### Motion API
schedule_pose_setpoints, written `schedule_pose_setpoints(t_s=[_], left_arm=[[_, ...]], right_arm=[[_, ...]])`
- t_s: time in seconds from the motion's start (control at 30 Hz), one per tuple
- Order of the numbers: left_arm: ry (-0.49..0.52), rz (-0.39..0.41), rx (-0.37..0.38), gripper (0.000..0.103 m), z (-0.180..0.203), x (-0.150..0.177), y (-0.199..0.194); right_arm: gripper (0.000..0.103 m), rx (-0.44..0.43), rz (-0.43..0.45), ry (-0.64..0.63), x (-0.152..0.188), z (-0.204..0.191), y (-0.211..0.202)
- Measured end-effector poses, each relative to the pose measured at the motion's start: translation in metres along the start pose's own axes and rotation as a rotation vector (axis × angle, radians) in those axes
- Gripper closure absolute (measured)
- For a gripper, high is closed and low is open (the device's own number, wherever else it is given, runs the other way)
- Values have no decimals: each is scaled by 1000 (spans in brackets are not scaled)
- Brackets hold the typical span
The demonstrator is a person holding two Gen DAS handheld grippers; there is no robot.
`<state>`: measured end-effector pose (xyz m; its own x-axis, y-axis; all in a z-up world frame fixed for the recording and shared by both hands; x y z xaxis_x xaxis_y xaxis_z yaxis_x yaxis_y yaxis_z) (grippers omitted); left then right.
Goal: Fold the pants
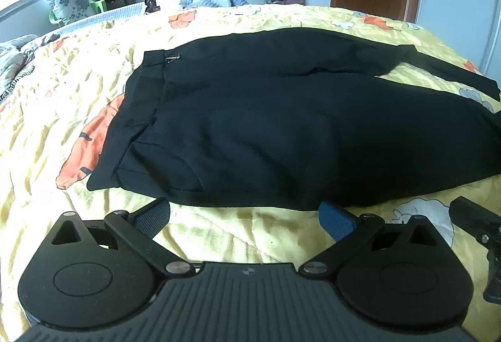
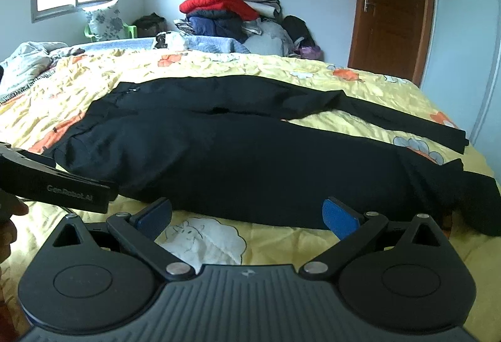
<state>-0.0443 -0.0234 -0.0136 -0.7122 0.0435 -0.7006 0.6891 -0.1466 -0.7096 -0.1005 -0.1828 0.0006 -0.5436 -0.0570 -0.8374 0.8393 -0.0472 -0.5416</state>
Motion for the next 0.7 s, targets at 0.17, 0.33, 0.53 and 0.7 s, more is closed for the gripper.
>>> schedule_pose_setpoints(t_s=[0.17, 0.33, 0.53, 0.7], left_arm=[[10, -11, 2, 0, 0, -1, 5], [21, 0, 33, 1, -1, -5, 9], [-24, 21, 99, 2, -16, -21, 12], [-60, 43, 103, 2, -35, -42, 15]], right_arm=[[0, -31, -16, -13, -1, -2, 6], [0, -81, -5, -23, -6, -2, 8], [0, -79, 151, -118, -52, -3, 21], [0, -180, 182, -338, -98, -18, 75]])
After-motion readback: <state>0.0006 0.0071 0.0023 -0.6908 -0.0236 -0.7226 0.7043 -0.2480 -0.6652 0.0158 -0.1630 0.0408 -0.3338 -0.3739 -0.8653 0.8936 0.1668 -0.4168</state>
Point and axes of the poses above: each gripper's, at about its wrist camera, not at the fingertips, and y roughly the way its jaws point, z to its right, x to its underside, the point moved 2 cm from there along y, roughly the way its jaws point, and after that the axes turned 12 degrees about x, right-handed, at the moved point
